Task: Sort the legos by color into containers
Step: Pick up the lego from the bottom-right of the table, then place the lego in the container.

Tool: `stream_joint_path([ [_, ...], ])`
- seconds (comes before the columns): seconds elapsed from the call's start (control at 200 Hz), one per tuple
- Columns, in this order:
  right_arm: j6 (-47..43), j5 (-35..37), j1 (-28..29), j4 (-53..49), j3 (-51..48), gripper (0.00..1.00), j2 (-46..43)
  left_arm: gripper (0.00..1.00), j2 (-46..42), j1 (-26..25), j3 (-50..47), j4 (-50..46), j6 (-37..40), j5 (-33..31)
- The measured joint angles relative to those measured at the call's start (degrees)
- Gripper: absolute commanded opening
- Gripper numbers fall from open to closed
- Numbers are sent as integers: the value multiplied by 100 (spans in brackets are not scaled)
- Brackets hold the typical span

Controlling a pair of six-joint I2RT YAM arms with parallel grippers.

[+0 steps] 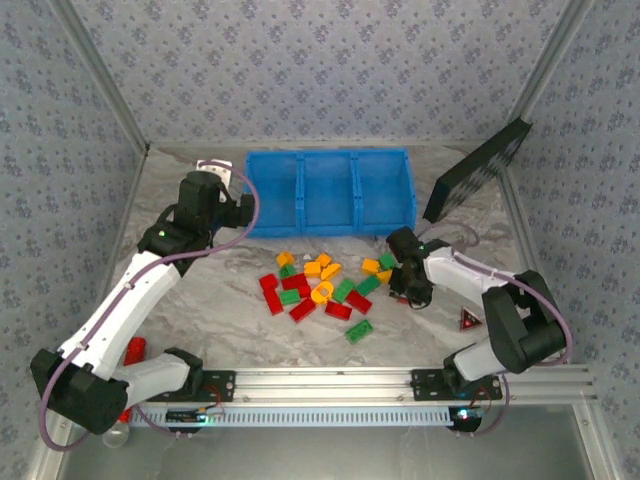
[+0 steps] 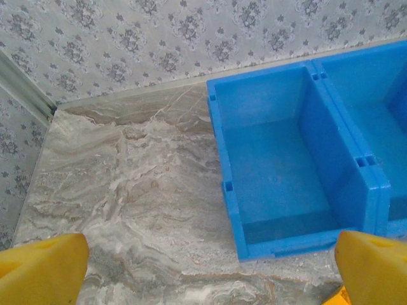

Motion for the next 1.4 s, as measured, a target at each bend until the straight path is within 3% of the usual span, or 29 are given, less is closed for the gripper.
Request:
stream_joint_path([
  [0.26,-1624,756,-9,-896,2358,25,98,99,-129,-2,46,-140,-2,22],
  [0.495,-2743,1198,-149,-656,4190,25,1436,99,-131,0,122,-293,-4,24],
  [0.86,-3250,1088,-479,-387,4918,27,3429,99,-131,0,129,-752,-234,299],
  [1.139,-3254,872,-564,-278,5040,34,3829,99,-61,-199,-284,-850,-710,546],
  [1.399,-3309,723,-570,-282,5115,44,3842,99,678,-535,-555,-730,-1250,632],
])
